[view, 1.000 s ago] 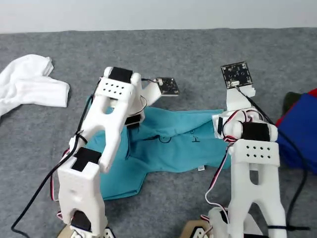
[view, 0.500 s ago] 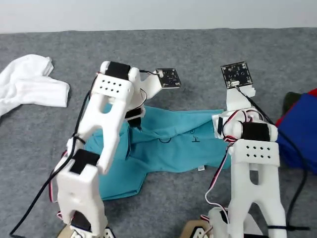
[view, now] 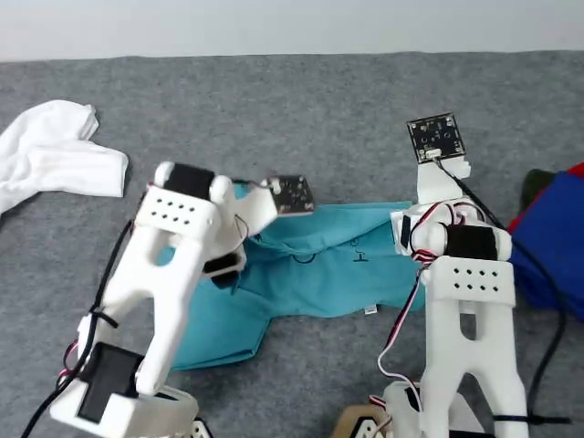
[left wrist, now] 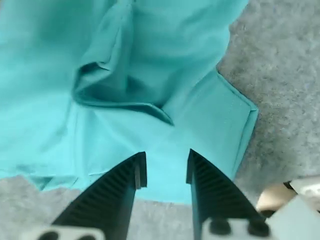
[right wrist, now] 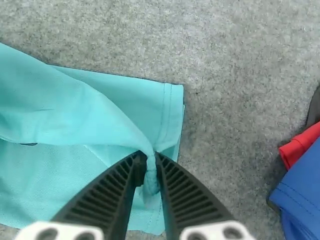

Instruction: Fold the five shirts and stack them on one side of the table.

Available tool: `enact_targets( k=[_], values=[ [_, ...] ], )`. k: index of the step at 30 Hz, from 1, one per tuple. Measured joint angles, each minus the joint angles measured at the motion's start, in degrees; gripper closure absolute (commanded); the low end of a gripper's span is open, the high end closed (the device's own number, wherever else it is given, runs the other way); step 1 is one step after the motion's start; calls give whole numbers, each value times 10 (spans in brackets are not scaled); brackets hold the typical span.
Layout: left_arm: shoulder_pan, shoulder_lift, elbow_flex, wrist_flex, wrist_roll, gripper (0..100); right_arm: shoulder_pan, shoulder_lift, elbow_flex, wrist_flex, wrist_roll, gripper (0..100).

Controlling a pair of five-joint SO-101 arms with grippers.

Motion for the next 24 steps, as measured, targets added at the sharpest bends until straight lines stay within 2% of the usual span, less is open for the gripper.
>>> enact_targets(
  k=[7,24],
  values=[
    [0,0,135,-157,28,858,0,-1,0,0,0,990],
    [0,-1,196,-235,31,858,0,-1,0,0,0,990]
  ],
)
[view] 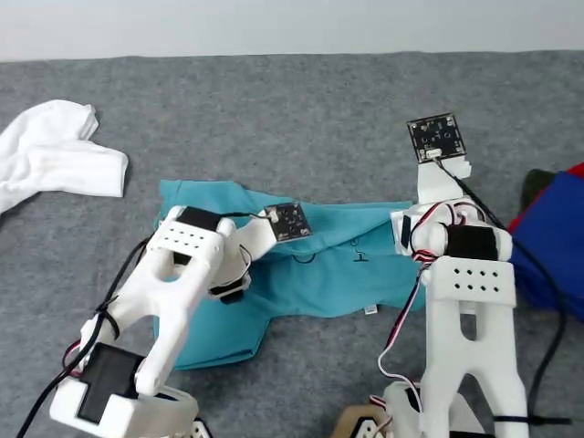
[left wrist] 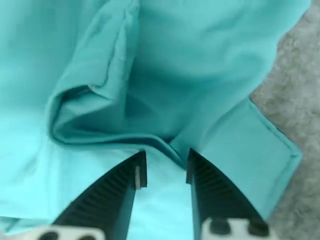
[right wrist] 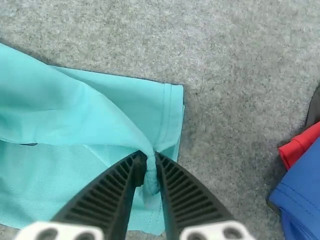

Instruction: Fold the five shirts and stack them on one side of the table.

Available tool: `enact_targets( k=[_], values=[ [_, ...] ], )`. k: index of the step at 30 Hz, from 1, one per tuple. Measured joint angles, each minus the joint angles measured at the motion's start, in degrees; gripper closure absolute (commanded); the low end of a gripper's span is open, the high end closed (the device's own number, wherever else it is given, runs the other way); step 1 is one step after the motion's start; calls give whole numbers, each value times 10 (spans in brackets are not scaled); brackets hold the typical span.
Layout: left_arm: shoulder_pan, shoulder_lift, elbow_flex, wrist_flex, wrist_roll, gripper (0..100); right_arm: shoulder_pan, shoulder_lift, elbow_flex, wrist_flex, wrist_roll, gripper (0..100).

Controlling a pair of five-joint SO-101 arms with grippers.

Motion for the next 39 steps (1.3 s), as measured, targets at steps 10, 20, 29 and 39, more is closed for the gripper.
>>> enact_targets(
  k=[10,20,29,39],
  values=[
    [0,0,4,-2,0,980,0,0,0,0,0,990],
    [0,0,-36,62,0,997,0,0,0,0,0,990],
    [0,-1,-247,247,0,997,0,-3,0,0,0,990],
    [-48,-52,-355,294,17,997,0,-52,1,17,0,990]
  ],
)
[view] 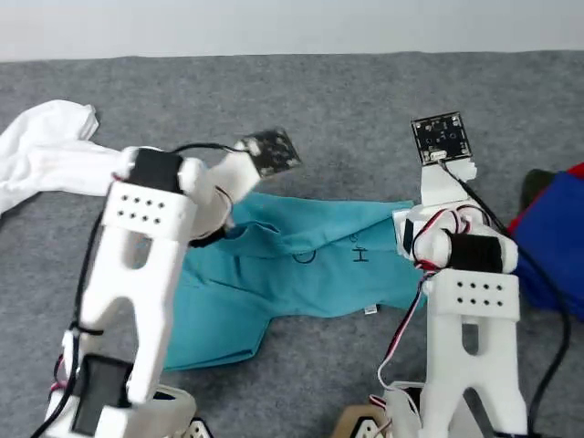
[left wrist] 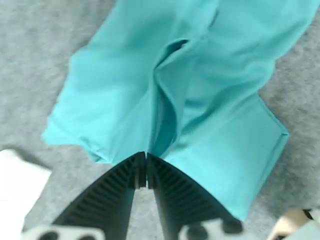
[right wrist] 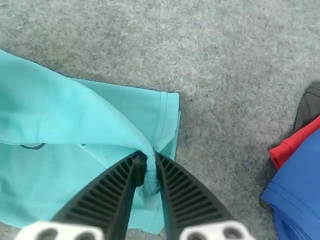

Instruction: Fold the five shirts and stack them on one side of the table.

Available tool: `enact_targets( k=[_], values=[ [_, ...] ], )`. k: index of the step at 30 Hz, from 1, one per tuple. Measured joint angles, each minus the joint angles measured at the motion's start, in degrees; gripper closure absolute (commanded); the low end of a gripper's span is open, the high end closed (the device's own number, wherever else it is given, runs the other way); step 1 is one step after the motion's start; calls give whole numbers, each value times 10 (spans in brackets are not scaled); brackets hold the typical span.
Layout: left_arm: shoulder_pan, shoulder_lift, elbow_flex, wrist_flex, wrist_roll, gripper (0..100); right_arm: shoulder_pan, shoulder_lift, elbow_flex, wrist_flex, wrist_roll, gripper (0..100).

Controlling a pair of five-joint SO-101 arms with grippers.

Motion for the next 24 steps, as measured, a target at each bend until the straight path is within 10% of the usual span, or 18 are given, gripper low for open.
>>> enact_targets(
  k=[24],
  values=[
    [-128,-361,-229,-167,113,997,50,-428,-11,-29,-2,991]
  ],
)
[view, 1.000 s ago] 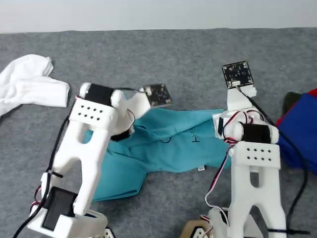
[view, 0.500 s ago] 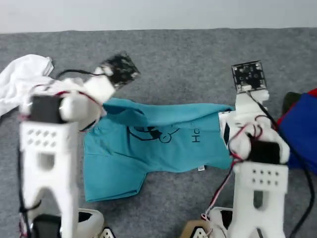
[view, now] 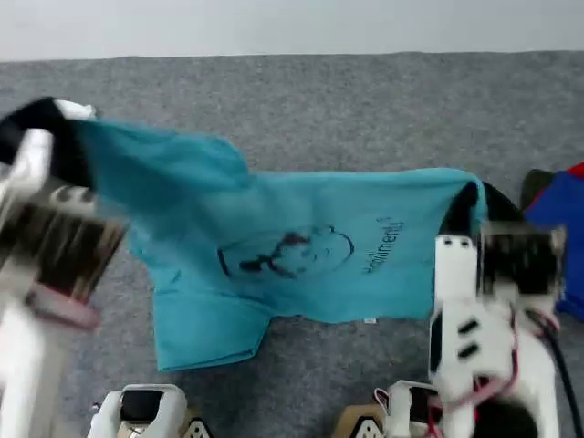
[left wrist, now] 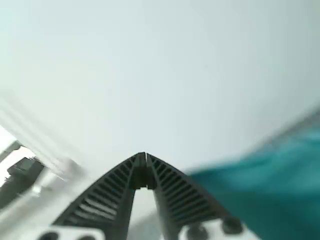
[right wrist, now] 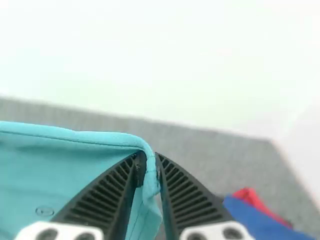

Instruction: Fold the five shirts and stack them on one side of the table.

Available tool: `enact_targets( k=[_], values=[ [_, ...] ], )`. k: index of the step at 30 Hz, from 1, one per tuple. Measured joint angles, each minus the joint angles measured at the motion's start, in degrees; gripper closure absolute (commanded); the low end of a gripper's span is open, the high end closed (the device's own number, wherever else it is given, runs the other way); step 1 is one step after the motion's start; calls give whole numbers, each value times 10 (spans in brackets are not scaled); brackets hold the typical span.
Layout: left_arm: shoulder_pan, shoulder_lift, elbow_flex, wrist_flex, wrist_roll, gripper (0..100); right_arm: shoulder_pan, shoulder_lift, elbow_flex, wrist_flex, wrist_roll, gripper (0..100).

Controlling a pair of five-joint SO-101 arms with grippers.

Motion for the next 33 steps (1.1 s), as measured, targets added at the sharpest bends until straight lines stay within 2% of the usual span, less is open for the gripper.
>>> enact_targets(
  k=[5,10,14,18,22,26,30,33],
  values=[
    [-1,-71,-11,-89,1,997,3,-41,-75,0,0,991],
    [-1,-121,-11,-182,1,997,62,-47,-127,0,-9,991],
    [-1,-137,-18,-201,1,997,81,-47,-139,37,-26,991],
    [-1,-139,0,-159,1,997,84,-47,-127,62,-36,991],
    [-1,-139,52,-56,8,997,83,-48,-66,65,-36,991],
    [-1,-139,154,47,32,997,79,-47,6,63,-37,991],
    [-1,-138,282,72,37,997,11,-44,47,58,-37,991],
    [-1,-136,352,75,37,997,-12,-47,52,55,-37,991]
  ],
)
